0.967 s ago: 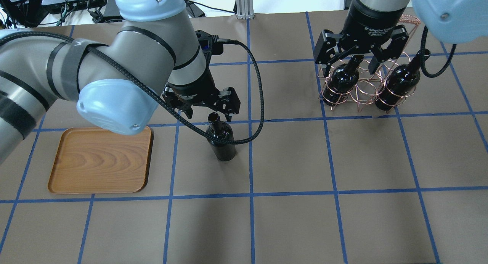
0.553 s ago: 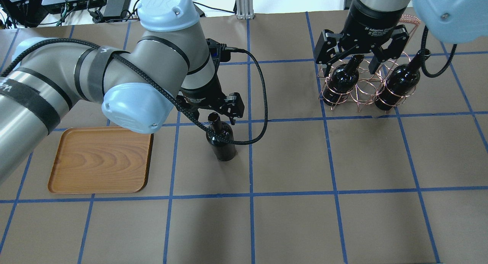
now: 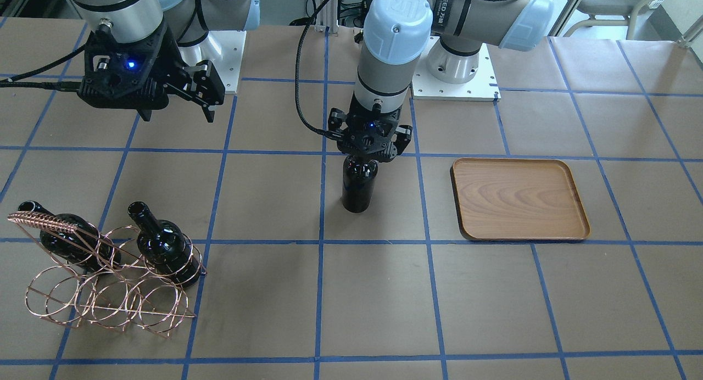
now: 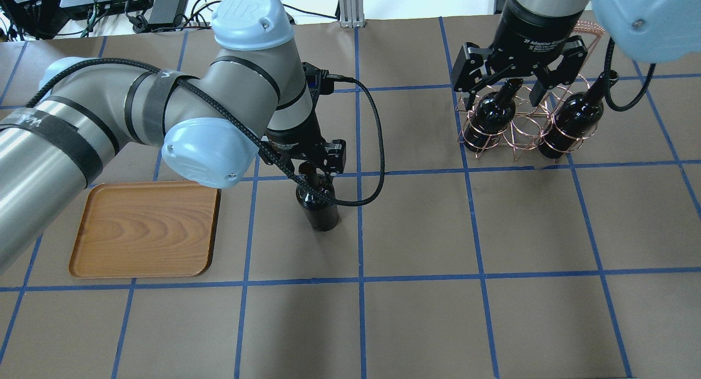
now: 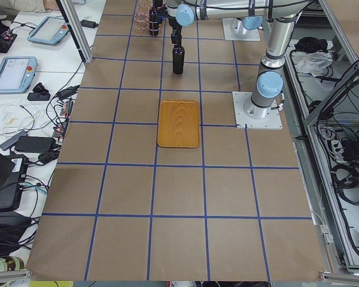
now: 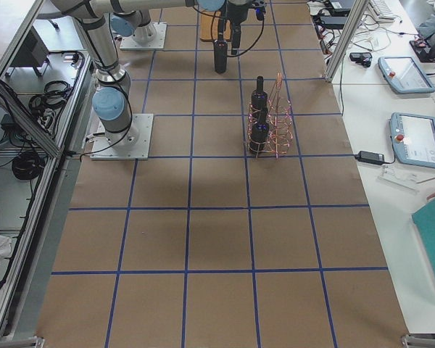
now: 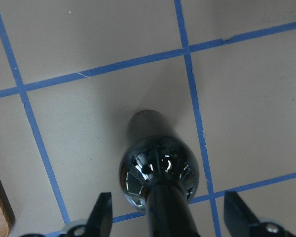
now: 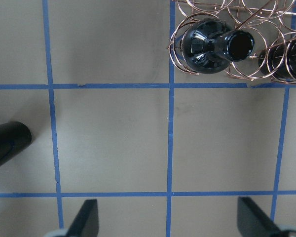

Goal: Take wine from basket and place on tray
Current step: 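Move the left gripper over the standing bottle and grasp its neck, then lift the bottle with the left gripper and carry it over the tray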

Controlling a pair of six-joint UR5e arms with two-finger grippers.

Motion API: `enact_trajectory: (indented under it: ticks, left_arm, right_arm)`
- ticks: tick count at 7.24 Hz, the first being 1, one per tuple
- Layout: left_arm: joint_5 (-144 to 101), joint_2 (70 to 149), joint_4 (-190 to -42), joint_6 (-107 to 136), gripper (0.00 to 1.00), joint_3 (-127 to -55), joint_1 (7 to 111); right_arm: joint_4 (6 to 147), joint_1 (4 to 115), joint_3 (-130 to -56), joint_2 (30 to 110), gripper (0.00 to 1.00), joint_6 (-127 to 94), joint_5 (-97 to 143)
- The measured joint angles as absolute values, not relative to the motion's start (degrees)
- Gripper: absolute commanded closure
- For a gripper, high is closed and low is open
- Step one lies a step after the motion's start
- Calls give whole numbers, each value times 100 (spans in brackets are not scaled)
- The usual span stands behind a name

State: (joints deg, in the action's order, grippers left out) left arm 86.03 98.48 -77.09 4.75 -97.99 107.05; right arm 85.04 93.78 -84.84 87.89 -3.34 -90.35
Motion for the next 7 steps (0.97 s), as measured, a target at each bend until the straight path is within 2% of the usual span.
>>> enact_trajectory:
  ticks: [4,5,6,7]
  left_arm:
    - [8607,9842,-7716,475,36,-9800,10702]
    - [8610,9843,-7717,475,71,-9800,10699]
    - [8610,9839,-7717,475,88,-9800,10698]
    - [8605,9841,-7725,475,100,-9800,10697]
  right_arm:
    - [8496,9378,-8496,8789,0,-336,-9035]
    - [8495,9378,-8497,8789,0,-330,-9035]
    - [8497,9379,-8501,8789,0,-327,-9035]
    - [8496,9383,-8505,8791,0,-328,-9035]
